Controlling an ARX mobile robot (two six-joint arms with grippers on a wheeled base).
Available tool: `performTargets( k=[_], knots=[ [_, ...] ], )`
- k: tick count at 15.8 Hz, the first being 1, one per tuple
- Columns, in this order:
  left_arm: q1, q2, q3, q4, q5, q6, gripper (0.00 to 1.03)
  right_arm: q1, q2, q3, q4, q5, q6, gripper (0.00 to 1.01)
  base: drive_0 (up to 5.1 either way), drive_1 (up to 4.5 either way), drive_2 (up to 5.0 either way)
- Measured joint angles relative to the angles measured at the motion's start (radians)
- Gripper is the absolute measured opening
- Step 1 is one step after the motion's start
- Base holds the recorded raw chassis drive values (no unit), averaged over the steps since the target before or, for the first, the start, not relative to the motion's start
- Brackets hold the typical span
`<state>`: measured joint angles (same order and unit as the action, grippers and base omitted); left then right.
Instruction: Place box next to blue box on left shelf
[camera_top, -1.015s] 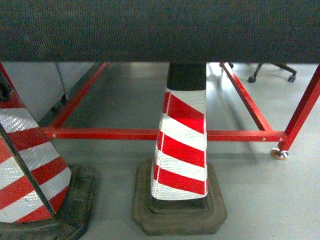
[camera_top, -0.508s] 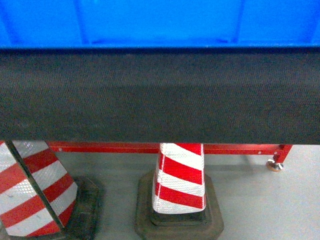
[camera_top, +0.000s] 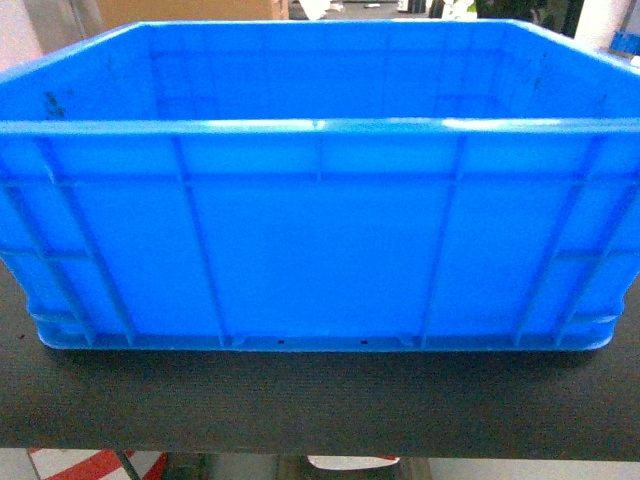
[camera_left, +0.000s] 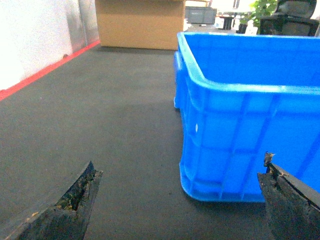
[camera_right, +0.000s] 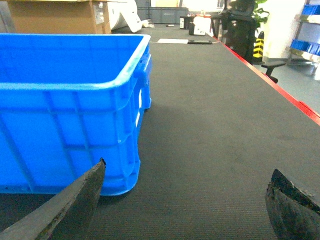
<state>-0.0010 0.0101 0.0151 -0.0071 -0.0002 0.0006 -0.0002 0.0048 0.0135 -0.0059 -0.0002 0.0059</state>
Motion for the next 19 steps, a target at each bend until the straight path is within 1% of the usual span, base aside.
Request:
performTargets(
  k=[19],
  knots=[
    [0.0, 0.0, 0.0, 0.002, 0.0, 0.0, 0.98, 0.0, 0.0, 0.0, 0.0, 0.0, 0.0, 0.98, 0.0, 0.0, 0.0]
  ],
)
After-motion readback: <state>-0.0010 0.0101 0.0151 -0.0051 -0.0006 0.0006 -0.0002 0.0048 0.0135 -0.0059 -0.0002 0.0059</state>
